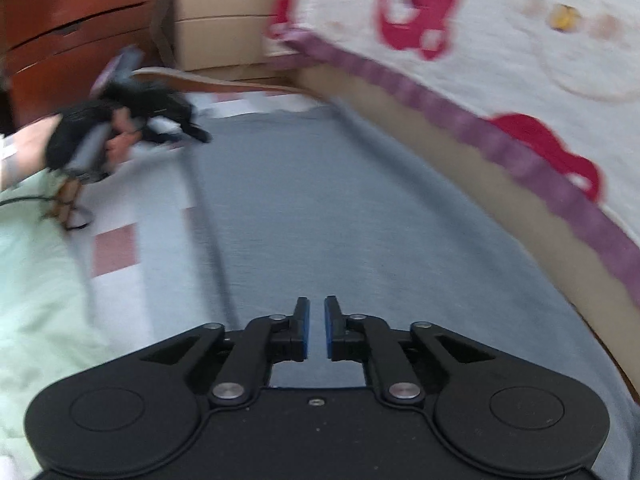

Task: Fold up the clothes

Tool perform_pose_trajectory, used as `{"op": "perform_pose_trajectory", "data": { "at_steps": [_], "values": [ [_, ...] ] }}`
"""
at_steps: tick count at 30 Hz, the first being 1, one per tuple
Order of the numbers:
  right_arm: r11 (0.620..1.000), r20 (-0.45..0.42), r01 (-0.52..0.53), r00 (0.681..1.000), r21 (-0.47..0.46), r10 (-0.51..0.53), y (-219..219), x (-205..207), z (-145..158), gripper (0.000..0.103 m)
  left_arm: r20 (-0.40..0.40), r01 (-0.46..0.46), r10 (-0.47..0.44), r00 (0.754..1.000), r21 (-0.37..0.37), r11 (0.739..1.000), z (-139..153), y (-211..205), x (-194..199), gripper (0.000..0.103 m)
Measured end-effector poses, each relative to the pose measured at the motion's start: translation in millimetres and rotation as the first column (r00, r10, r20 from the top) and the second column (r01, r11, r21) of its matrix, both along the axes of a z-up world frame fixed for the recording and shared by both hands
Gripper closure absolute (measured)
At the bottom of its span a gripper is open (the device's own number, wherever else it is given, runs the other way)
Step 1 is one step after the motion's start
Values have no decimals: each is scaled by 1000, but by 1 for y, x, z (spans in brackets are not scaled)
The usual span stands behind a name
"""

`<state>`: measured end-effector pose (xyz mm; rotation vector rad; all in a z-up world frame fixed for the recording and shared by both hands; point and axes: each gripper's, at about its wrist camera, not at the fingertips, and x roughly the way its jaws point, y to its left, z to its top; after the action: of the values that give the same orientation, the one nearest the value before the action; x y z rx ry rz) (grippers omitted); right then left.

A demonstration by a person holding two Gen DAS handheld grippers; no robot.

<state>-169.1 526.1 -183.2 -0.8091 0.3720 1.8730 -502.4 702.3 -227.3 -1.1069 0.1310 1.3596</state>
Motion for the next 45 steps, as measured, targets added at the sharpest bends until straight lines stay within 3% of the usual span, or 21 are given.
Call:
{"op": "perform_pose_trajectory", "data": {
  "at_steps": [2, 3, 4, 6, 8, 10, 12, 16, 19, 22, 24, 28, 33, 37, 41, 45],
  "values": [
    [993, 38, -77, 996, -89, 81, 11, -20, -5, 86, -62, 38, -35, 997, 43, 998, 10, -1, 8, 99],
    [973, 80, -162, 981, -167, 177, 19, -31, -3, 86, -83, 54, -50, 995, 55, 997, 14, -1, 11, 99],
    [938, 114, -241, 955, -248, 275, 27, -42, 0, 86, -90, 67, -60, 994, 69, 995, 18, -1, 13, 99],
    [866, 183, -381, 873, -323, 452, 36, -62, 17, 85, -89, 80, -72, 993, 89, 993, 25, -3, 11, 99],
    [800, 120, -461, 834, -386, 538, 58, -80, 31, 79, -70, 96, -89, 994, 105, 990, 32, -4, 7, 99],
    [779, -3, -464, 860, -421, 511, 85, -96, 26, 69, -46, 105, -101, 994, 109, 988, 36, -3, 2, 98],
    [802, -39, -425, 891, -420, 452, 100, -105, 10, 69, -18, 105, -103, 994, 98, 990, 34, -1, -2, 98],
    [873, -70, -302, 952, -383, 298, 110, -103, -17, 69, -45, 79, -81, 996, -28, 996, 21, -3, -1, 99],
    [871, -140, -252, 967, -422, 212, 103, -92, -33, 69, -25, 52, -54, 998, -85, 995, 14, -7, -9, 98],
    [892, -123, -187, 981, -411, 150, 91, -87, -44, 69, -17, 40, -42, 999, -88, 995, 15, -11, -16, 98],
    [896, -168, -153, 982, -417, 89, 86, -81, -50, 68, -28, 44, -46, 999, -74, 996, 19, -14, -16, 98],
    [958, -102, -69, 994, -280, 42, 69, -86, -40, 68, -7, 56, -56, 998, -66, 996, 21, -18, -17, 98],
    [983, -95, 3, 995, -183, -21, 47, -85, -27, 63, 70, 94, -90, 994, -63, 994, 26, -28, -22, 98],
    [965, -127, 15, 991, -261, -50, 50, -86, -42, 64, 154, 150, -138, 978, -67, 987, 20, -28, -16, 98],
    [968, -123, 27, 991, -249, -60, 58, -93, -53, 63, 237, 153, -139, 962, -41, 987, 12, -27, -14, 98],
    [975, -96, 52, 993, -216, -74, 66, -105, -44, 62, 173, 149, -143, 974, -19, 989, 21, -28, -13, 98]
  ]
}}
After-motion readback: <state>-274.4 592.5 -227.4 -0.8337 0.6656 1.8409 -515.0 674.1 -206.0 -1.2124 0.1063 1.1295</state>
